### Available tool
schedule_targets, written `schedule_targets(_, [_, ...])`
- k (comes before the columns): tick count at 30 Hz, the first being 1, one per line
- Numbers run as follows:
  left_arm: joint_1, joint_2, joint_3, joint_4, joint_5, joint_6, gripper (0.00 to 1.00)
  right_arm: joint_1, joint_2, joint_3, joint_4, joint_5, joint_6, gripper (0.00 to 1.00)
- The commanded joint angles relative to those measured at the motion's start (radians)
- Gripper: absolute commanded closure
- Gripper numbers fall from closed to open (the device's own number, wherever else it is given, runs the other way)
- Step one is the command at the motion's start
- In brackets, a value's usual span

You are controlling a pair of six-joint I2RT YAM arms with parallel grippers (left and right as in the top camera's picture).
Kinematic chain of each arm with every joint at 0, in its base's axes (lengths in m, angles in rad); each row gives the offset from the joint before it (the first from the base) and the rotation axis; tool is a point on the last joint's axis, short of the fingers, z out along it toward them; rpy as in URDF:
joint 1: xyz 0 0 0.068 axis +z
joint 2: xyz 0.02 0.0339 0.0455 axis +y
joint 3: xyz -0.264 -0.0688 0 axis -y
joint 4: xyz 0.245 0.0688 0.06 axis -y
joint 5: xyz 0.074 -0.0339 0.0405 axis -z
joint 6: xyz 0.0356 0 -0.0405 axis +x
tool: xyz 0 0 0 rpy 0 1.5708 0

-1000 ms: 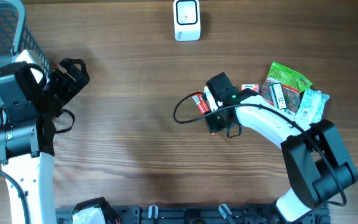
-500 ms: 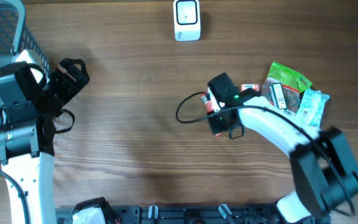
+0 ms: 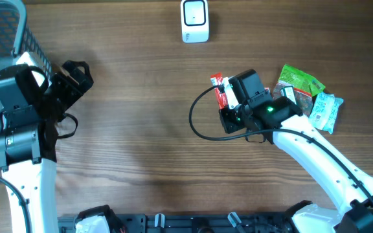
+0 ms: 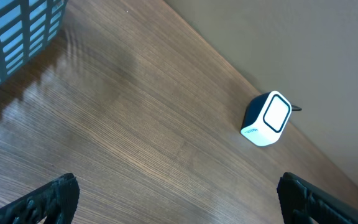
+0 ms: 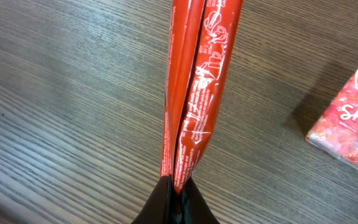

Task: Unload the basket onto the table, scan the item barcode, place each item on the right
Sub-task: 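Carry the red stick pack up to the white scanner, then hold the stick pack in front of the scanner window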

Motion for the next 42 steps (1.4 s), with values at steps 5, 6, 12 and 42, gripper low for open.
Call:
schedule_targets(5, [0.006, -0.002, 0.001, 0.003, 0.001, 0.012, 0.0, -0.022, -0.008, 0.067, -0.033, -0.018, -0.024, 0.96])
schedule_targets(6, [0.006, -0.002, 0.001, 0.003, 0.001, 0.012, 0.0, -0.039, -0.008, 0.101, -0.064, -0.018, -0.027, 0.96])
schedule_targets(12, [0.006, -0.002, 0.001, 0.003, 0.001, 0.012, 0.0, -0.131, 0.055, 0.482, -0.33, -0.015, -0.136, 0.96])
schedule_targets(42, [0.006, -0.002, 0.001, 0.002, 0.001, 0.012, 0.0, 0.03, 1.014, 0.978, 0.489, 1.17, -1.021, 0.96])
